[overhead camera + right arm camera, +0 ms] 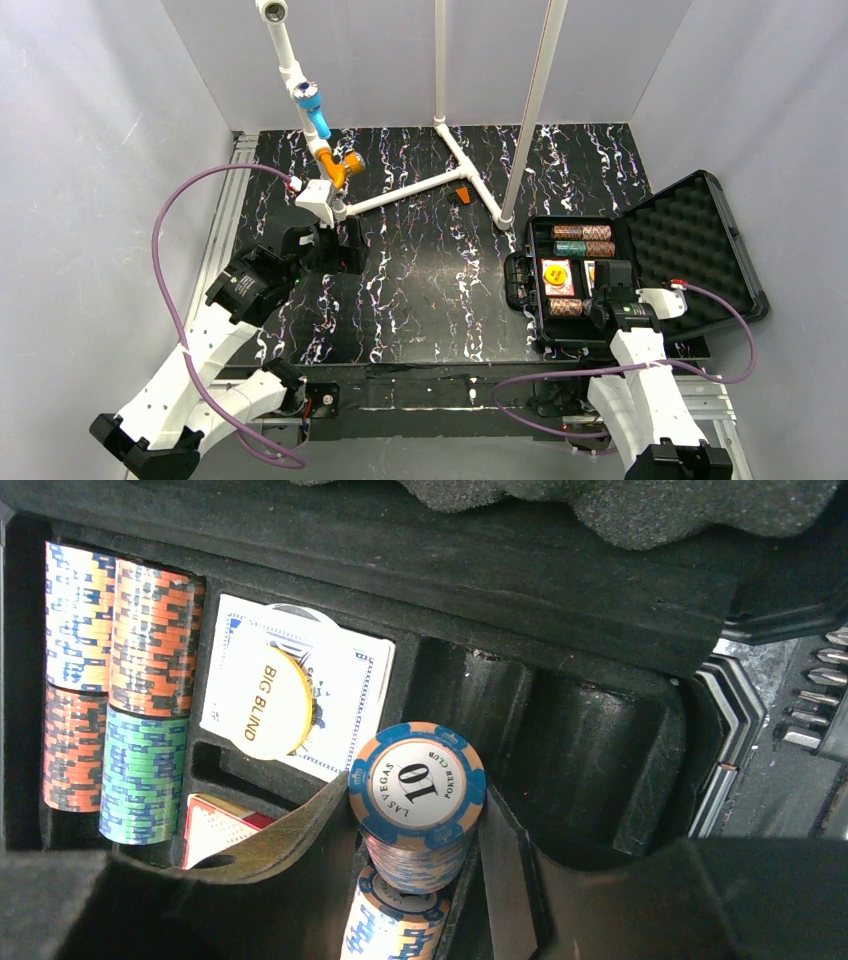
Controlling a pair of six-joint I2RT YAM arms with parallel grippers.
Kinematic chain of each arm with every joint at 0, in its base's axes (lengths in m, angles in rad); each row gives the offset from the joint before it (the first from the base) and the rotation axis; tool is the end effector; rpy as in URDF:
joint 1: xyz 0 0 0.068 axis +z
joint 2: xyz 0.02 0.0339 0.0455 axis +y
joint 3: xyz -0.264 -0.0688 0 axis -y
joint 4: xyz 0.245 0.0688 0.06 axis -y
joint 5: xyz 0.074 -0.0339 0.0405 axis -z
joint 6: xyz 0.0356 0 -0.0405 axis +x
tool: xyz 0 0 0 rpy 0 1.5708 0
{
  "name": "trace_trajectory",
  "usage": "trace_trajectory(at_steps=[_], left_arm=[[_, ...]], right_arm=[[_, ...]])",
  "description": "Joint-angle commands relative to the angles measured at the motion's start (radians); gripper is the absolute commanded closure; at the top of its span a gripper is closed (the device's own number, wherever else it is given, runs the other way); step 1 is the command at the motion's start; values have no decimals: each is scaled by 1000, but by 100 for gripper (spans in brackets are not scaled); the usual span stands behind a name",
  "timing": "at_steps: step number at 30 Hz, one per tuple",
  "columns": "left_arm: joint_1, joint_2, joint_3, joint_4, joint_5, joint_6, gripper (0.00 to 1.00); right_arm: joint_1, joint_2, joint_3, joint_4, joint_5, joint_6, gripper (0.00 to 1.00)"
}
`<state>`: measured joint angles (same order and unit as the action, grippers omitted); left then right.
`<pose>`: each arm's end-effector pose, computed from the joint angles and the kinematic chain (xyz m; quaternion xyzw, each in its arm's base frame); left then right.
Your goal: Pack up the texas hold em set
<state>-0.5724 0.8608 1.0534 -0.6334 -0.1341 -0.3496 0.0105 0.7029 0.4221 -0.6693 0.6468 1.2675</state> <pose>0.1503 -0.0912 0.3729 0.0580 0.8415 -0.1870 0.5036 0.1304 -0.0201 0.1906 0.6093 0.6733 -0.0702 0.4129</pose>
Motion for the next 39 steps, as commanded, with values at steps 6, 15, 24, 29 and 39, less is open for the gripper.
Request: trace_trajectory(at_steps=[6, 15, 24, 29, 39], left_arm=[[-1, -18, -28, 1, 29, -8, 15], [-1, -27, -45, 12, 37, -15, 15], [-1, -16, -69, 45, 58, -30, 15], [-2, -12, -90, 73, 98, -37, 16], [-3, -10, -116, 121, 207, -33, 17]], right_arm=[[-78, 108, 34, 119, -127, -130, 93], [-225, 218, 35, 189, -310, -268, 93], [-254, 293, 26, 196, -433, -309, 99], [-254, 277, 15, 183, -469, -293, 99], [-254, 259, 7, 159, -530, -273, 97]])
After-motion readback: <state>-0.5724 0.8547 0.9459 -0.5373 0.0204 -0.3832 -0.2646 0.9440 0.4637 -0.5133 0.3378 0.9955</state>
